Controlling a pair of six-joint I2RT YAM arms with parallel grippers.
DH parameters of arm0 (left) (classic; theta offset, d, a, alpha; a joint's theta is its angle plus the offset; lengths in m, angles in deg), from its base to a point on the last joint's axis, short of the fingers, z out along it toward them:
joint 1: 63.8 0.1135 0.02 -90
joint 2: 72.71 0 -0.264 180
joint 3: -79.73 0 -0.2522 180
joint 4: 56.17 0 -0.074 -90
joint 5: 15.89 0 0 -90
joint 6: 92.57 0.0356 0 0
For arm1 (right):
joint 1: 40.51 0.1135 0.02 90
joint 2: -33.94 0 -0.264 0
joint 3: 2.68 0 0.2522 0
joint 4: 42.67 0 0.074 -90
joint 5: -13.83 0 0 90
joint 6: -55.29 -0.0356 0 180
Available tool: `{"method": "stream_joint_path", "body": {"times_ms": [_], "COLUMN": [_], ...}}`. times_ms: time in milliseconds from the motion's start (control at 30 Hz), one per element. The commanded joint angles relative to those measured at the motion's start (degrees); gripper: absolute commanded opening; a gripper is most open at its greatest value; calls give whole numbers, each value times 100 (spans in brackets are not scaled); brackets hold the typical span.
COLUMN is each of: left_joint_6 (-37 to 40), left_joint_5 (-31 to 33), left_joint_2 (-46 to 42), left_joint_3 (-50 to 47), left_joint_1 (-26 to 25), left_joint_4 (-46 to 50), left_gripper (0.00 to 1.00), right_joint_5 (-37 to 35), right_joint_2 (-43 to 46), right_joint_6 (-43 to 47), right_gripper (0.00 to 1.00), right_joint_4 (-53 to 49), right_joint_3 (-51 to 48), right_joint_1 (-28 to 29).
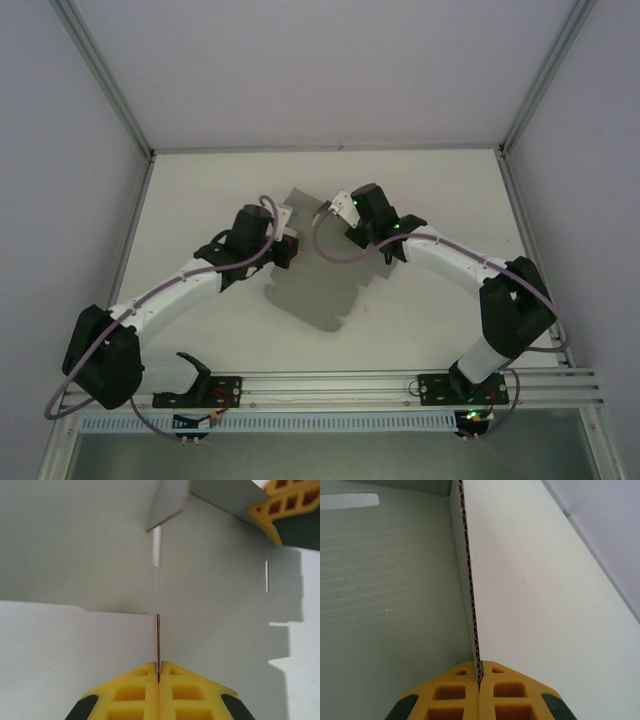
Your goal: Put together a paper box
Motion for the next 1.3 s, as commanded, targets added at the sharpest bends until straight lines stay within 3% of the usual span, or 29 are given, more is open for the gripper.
{"method": "stream_joint_path", "body": {"times_ms": [0,400,700,867,933,1033,1133,1267], "left_joint_6": [815,1616,1451,1207,1104,876,593,193], "left_joint_5": [810,1698,2009,2023,2090,2073,1708,1391], "left_joint_2": [265,1438,1917,1485,1182,682,150,-325], "left_joint_3": [323,635,695,518,363,57,-150,-144], "left_joint_1": [-565,-1411,-1592,-1549,-1479,-1274,-981,-545], "left_joint_4": [114,-415,-818,-792,-824,-868,-765,-435], "left_gripper": [0,0,0,38,45,65,98,100], "right_joint_5": [93,417,294,98,20,-49,-120,-444], "right_joint_2": [-50,-116,-92,-26,-17,-14,-40,-126], "right_joint_6": [-399,-609,-525,-189,-39,189,543,1150], "right_gripper": [0,0,0,0,0,0,0,0], "right_joint_4": [82,217,306,306,327,371,496,918], "right_joint_3": [67,-50,-182,-226,-209,-160,-100,18], "right_joint_1": [-21,-25,-21,-29,-40,-55,-76,-47]}}
